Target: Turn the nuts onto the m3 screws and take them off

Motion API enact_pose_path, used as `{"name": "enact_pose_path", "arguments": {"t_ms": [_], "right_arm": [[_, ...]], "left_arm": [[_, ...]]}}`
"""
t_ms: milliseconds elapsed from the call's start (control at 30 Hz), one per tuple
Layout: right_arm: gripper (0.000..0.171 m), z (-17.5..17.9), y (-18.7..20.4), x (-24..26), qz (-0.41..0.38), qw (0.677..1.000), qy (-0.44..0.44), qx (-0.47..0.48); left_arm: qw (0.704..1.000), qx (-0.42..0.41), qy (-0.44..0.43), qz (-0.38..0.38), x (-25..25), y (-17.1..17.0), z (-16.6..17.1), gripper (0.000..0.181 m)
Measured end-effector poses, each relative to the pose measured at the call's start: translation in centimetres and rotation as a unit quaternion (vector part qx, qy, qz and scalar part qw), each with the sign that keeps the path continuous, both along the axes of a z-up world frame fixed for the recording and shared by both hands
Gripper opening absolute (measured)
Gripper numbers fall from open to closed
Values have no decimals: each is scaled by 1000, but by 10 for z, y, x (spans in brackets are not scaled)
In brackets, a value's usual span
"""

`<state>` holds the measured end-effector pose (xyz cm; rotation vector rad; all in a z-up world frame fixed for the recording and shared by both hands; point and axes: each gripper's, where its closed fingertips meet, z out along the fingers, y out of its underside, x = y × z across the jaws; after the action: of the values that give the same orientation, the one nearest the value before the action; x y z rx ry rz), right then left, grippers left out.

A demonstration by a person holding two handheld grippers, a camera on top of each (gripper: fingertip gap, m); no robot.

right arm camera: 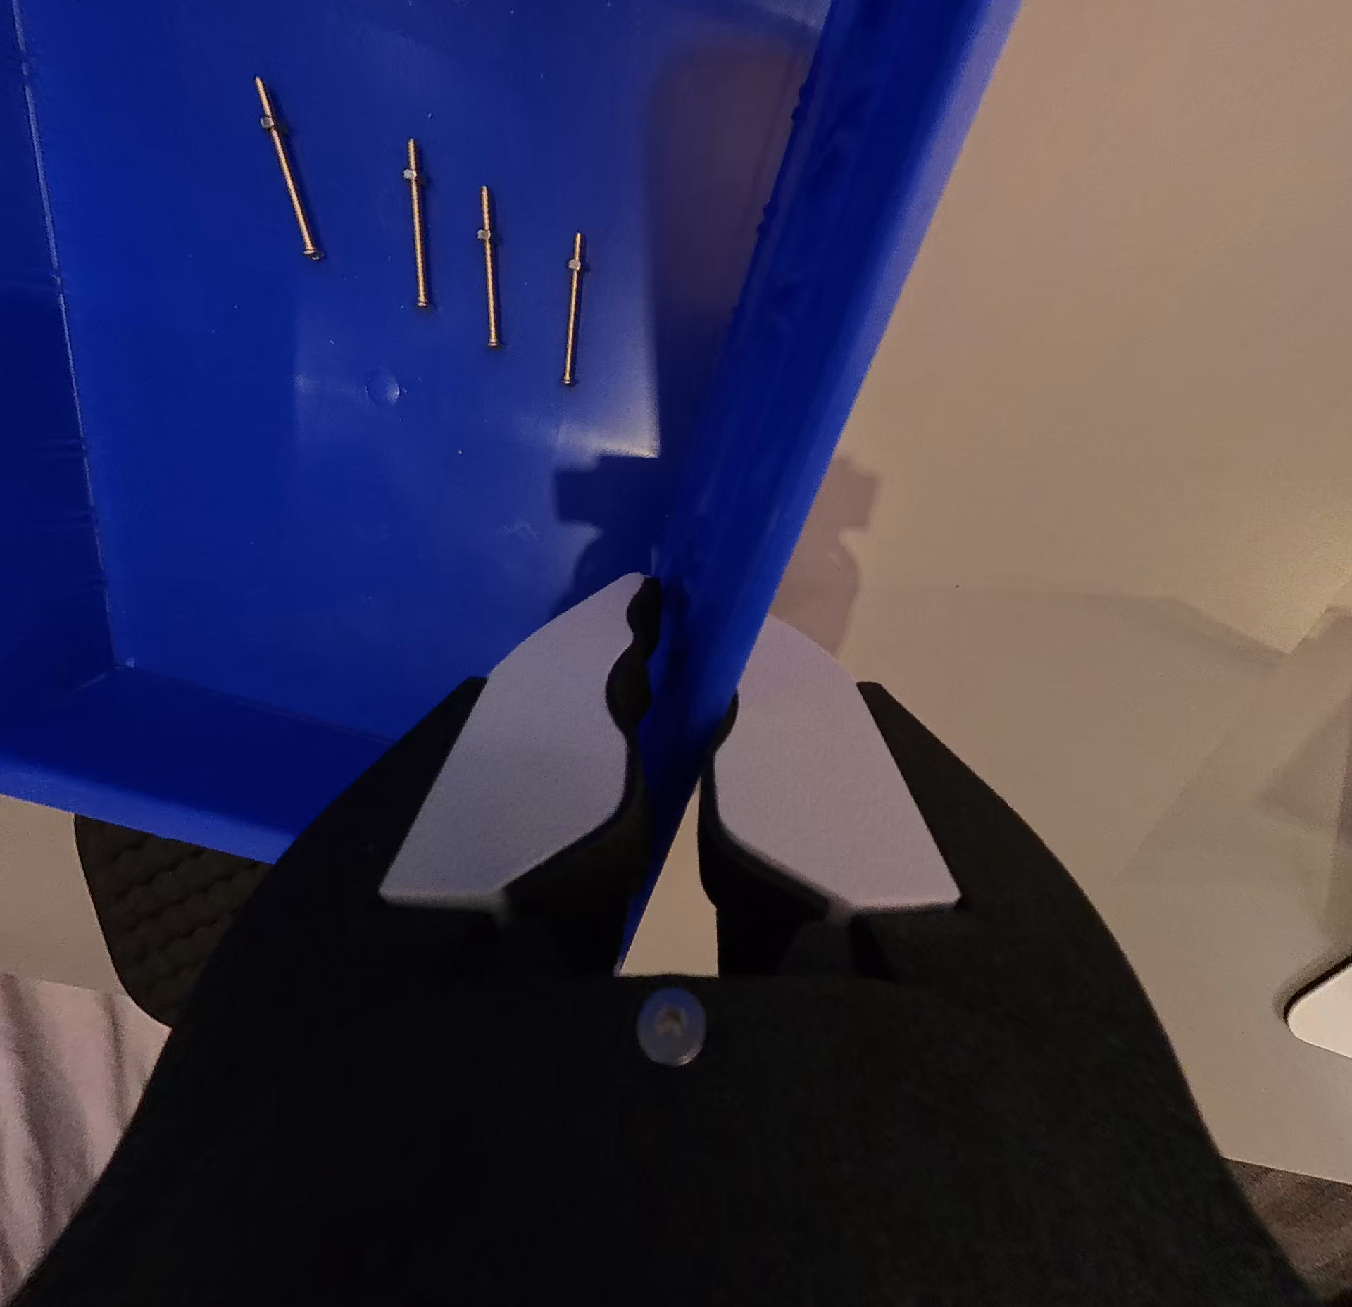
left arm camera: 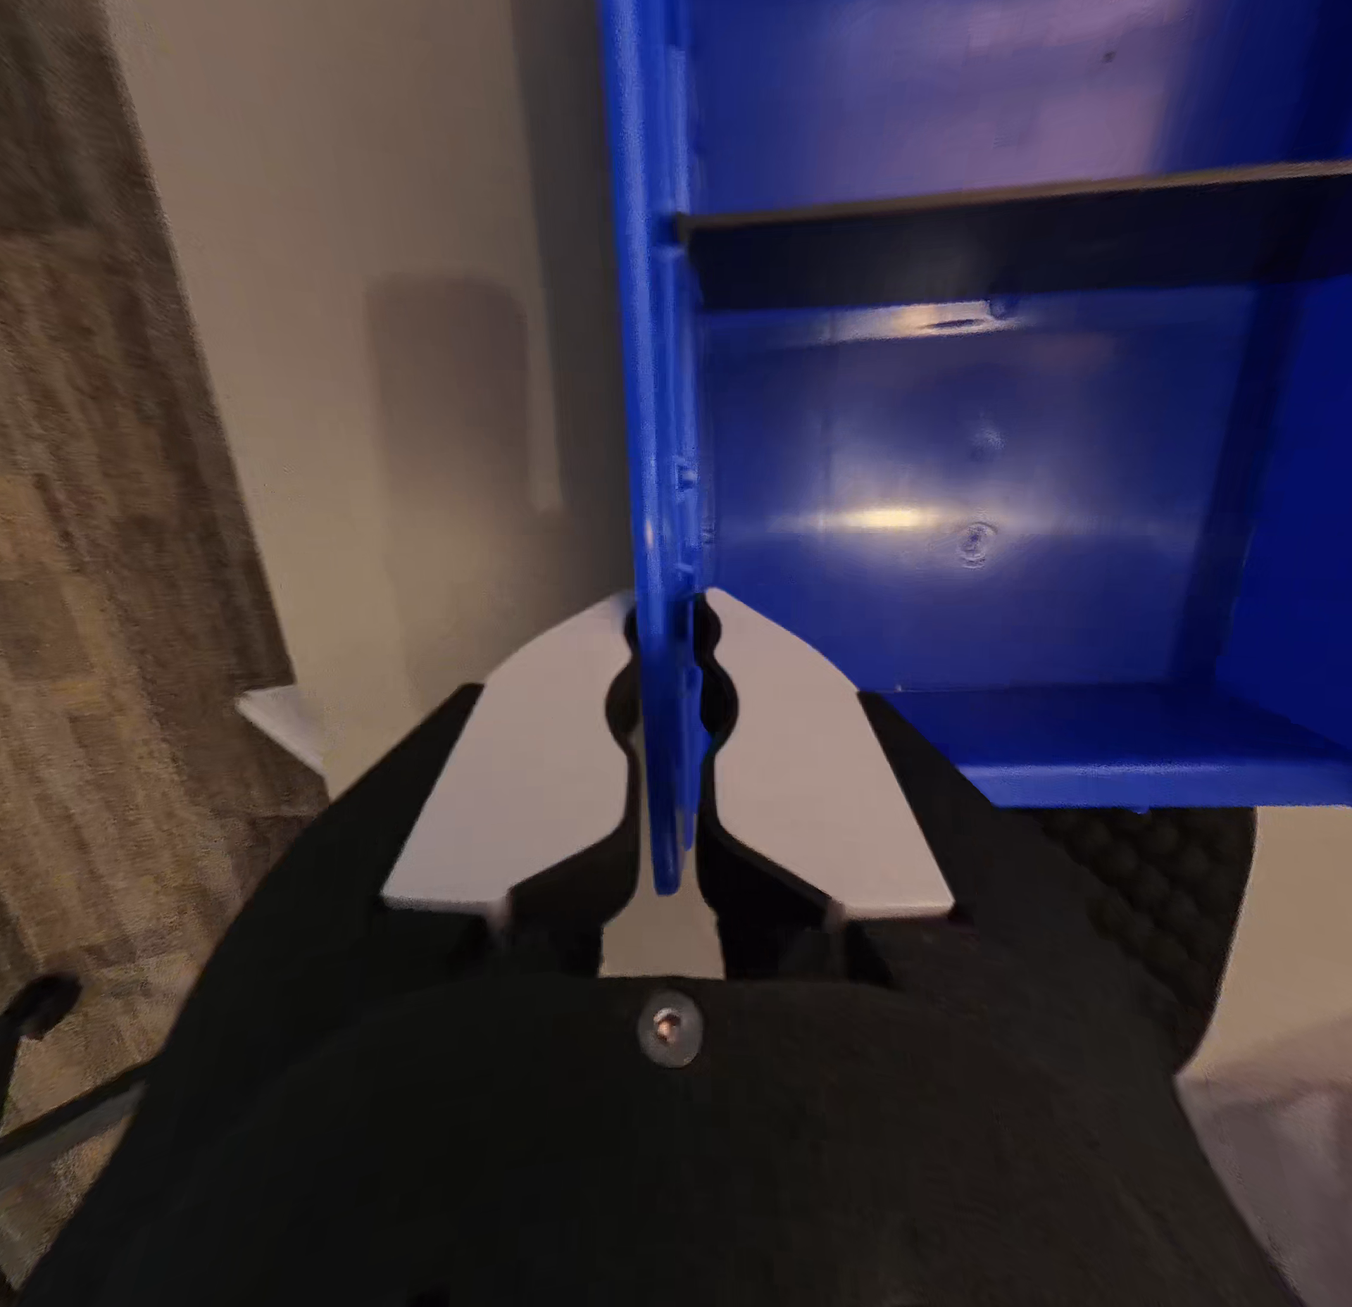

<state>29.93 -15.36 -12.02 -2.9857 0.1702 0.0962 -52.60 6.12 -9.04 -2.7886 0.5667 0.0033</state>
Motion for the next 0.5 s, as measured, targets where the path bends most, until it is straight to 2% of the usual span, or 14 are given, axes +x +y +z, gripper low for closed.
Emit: {"name": "enact_pose_path", "arguments": {"t_ms": [100,233,333,500], "right_arm": [[10,0,0,-1,2,1000,1,1],[10,0,0,-1,5,1000,2,0],[10,0,0,-1,6,1000,4,2],[12,0,0,-2,10,1000,5,8]], "left_arm": [[1000,-13,-12,-9,7,-3,0,8],[994,-35,-103,-15,44,-10,0,4],[998,-8,-54,-39,61,-13,-1,6],[997,16,-55,-53,108,-24,-2,7]]}}
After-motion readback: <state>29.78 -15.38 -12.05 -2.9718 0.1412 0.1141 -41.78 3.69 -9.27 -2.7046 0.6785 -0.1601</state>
